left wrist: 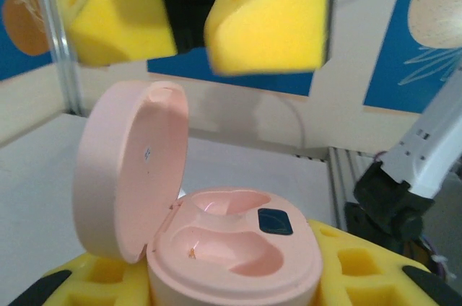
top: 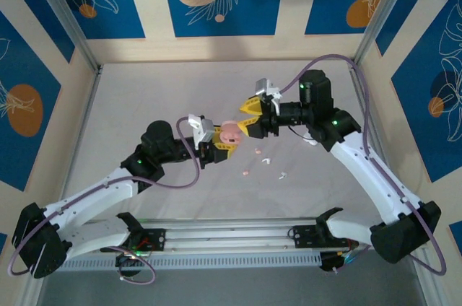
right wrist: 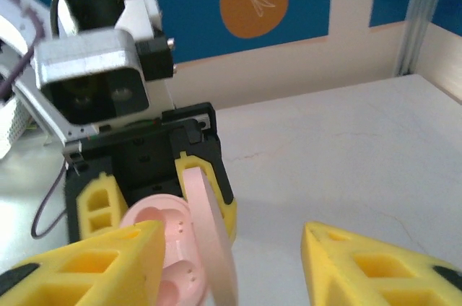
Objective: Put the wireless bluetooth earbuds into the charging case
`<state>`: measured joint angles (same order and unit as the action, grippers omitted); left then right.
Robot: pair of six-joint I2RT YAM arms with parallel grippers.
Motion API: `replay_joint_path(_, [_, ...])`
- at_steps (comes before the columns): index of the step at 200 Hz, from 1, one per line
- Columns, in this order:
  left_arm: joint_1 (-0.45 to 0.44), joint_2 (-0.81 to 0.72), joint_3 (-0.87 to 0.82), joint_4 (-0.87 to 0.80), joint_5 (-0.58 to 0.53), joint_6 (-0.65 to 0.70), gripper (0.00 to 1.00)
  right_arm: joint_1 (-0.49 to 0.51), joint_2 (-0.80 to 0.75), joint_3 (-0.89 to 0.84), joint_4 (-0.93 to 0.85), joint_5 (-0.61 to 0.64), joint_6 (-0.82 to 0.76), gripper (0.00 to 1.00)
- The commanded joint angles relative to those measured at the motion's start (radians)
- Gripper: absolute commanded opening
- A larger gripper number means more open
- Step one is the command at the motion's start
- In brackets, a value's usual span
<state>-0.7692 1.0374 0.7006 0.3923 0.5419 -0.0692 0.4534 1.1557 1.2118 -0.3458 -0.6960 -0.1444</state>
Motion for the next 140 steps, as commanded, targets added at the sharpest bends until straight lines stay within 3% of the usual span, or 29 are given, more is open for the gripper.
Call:
replay_joint_path(1, [-0.011,-0.023,-0.052,0.130,-0.107,-0.003,0.28,-0.024,-0.084,0.042,0.006,0.108,0.230,0.57])
replay_joint_path(20, [-0.010,-0.029,-0.092,0.216,-0.165,-0.020,0.28,-0.065,-0.123,0.009,-0.025,0.308,0.396,0.55])
replay_joint_path(46, [-0.010,-0.042,-0.121,0.267,-0.214,-0.026,0.28,-0.150,-0.099,-0.046,-0.171,0.436,0.561,0.48])
replay_joint_path(74, [-0.011,-0.061,-0.138,0.281,-0.238,-0.025,0.28,-0.180,0.014,-0.100,-0.313,0.454,0.639,0.44])
replay_joint_path(94, [-0.011,-0.074,-0.144,0.280,-0.244,-0.026,0.30,-0.172,0.112,-0.135,-0.342,0.400,0.653,0.40])
replay_joint_path(140, [-0.011,-0.124,-0.153,0.243,-0.267,-0.013,0.30,-0.026,0.263,-0.219,-0.325,0.470,0.795,0.41])
